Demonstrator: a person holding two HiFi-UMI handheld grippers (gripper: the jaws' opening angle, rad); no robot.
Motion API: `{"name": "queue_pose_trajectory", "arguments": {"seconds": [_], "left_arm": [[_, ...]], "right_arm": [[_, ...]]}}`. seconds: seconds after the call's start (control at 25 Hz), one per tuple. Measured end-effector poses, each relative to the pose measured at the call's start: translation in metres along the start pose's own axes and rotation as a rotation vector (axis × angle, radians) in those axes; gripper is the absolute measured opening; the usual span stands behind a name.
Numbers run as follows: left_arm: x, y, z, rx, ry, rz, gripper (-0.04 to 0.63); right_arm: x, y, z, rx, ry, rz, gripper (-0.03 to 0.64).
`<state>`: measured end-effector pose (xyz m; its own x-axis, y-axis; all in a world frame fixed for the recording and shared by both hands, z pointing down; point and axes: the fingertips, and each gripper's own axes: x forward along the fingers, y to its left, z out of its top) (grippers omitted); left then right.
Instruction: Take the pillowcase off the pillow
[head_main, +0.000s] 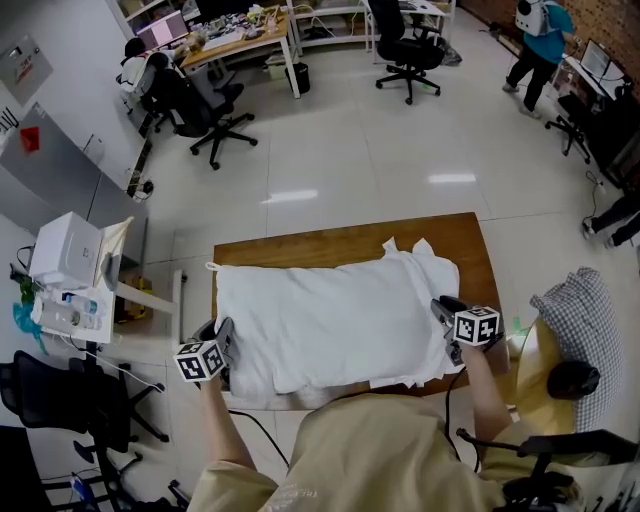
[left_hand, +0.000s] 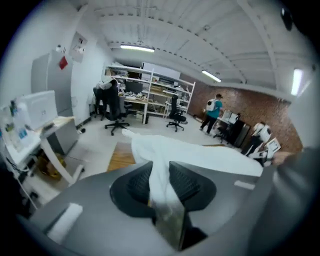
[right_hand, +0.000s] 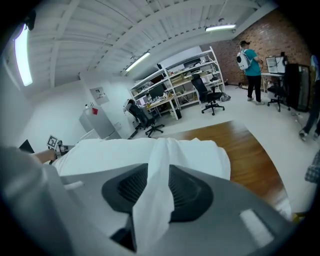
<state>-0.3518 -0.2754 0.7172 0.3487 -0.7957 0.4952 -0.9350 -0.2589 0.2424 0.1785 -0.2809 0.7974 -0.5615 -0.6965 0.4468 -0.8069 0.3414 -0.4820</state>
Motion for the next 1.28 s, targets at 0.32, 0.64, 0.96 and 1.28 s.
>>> {"name": "queue_pose_trajectory", "arguments": {"seconds": [0.32,0.64,0.96,1.28], "left_arm": [[0.008,0.016,-0.034,-0.071,-0.043,0.034,0.186],[0.04,-0.105,-0.009,0.089,-0.107,-0.182,0.227],[0.083,-0.195,-0.019,0.21,-0.021,-0.345,0.238],[0.115,-0.2,-0.042,0.222,0.053,-0.347,0.238]], "right_arm": [[0.018,0.013,0.019,-0.008,-0.016,0.013,0.13],[0.065,0.032,0.055,-0.057,-0.007,0.039,0.138],[0.162,-0.002,0.039,0.106,0.146,0.062,0.233],[0.172,-0.039,0.029,0.231,0.188,-0.009,0.044]]}}
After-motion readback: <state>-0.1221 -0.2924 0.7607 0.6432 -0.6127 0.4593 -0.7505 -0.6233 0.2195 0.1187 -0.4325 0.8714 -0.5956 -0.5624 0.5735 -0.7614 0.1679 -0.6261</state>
